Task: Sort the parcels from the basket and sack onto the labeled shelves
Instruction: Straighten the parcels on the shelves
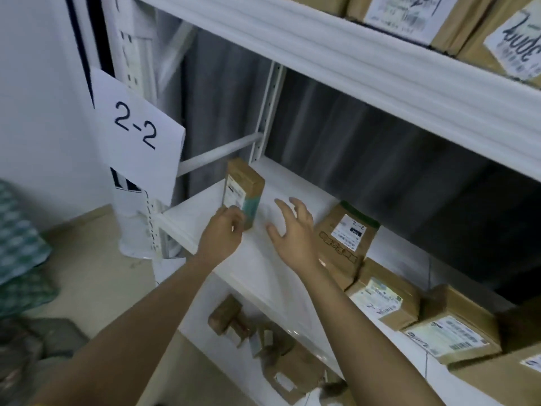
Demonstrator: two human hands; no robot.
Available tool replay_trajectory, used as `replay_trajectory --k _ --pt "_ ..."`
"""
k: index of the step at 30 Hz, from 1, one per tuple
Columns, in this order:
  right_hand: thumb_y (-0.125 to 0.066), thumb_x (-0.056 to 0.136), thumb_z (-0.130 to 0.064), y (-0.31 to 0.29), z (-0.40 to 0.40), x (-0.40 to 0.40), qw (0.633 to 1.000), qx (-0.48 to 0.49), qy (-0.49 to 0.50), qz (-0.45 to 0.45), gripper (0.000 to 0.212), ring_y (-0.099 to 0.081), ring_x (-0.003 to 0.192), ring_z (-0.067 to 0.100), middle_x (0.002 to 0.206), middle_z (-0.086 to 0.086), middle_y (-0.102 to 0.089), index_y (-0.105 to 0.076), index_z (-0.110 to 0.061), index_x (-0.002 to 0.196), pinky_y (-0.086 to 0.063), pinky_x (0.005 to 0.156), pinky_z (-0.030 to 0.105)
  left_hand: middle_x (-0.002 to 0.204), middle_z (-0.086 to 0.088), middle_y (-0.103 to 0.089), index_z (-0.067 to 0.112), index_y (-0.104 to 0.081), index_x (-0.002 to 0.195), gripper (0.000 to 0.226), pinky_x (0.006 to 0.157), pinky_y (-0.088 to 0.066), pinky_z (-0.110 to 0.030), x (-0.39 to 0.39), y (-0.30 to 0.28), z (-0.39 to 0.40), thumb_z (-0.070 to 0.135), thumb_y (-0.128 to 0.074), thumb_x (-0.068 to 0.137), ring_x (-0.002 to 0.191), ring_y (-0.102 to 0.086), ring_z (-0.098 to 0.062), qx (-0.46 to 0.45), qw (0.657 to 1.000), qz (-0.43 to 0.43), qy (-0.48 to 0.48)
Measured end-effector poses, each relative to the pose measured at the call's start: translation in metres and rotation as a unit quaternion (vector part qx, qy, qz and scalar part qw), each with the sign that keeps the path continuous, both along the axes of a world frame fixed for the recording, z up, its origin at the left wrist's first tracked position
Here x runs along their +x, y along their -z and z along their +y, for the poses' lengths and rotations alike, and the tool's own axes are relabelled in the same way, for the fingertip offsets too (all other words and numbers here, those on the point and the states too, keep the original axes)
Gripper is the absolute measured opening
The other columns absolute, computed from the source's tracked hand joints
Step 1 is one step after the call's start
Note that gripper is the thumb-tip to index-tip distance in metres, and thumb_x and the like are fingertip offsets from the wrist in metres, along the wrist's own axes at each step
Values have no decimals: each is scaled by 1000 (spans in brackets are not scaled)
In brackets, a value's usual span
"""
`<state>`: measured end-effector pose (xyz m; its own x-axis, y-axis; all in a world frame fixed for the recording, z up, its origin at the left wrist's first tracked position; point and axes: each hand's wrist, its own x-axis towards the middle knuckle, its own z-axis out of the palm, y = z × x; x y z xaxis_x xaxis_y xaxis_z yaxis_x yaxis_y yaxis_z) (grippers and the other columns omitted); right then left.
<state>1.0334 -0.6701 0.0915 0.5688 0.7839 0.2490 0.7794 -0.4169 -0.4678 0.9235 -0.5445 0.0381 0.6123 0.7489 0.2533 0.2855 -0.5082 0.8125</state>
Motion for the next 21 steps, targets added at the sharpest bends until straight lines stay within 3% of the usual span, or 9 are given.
replay_trajectory --k 4,7,11,15,18,21 --pt "-60 92 -49 -31 78 -7 998 4 6 55 71 -18 146 28 162 1 -9 -26 -33 152 -33 113 43 117 -20 -55 5 -58 116 26 92 -47 -42 -19 -13 55 2 -51 91 105 -57 -35 -30 999 21 -36" --pt "-63 90 -48 -40 125 3 995 -52 41 77 76 -29 141 34 161 5 -10 -20 -39 152 -37 111 48 141 -18 -42 7 -41 137 44 104 -39 -45 -17 -25 80 14 -51 95 126 -45 -35 -38 995 91 29" --pt "-58 95 -27 -36 150 17 991 -121 37 43 44 -54 117 29 133 7 -51 -49 -30 138 -47 94 34 144 -11 -35 14 -29 144 53 104 -40 -43 -8 -36 107 25 -50 97 128 -44 -32 -58 983 150 90" --pt "-60 93 -14 -37 137 27 988 -150 9 16 41 -52 114 24 125 6 -53 -56 -24 131 -43 98 33 137 -2 -44 30 -36 135 55 99 -47 -46 7 -30 129 48 -53 87 124 -51 -31 -59 977 147 144" --pt "-59 92 -8 -39 113 42 987 -159 26 27 37 -52 115 23 126 5 -52 -57 -23 126 -42 99 32 145 -11 -33 15 -29 145 53 101 -41 -40 14 -43 116 26 -49 97 128 -44 -33 -45 970 174 163" --pt "-58 93 -7 -39 84 55 985 -157 67 38 34 -54 115 22 127 4 -54 -57 -23 123 -46 101 36 146 -14 -31 13 -28 146 51 99 -42 -38 27 -40 104 20 -46 98 124 -48 -33 -31 966 174 190"
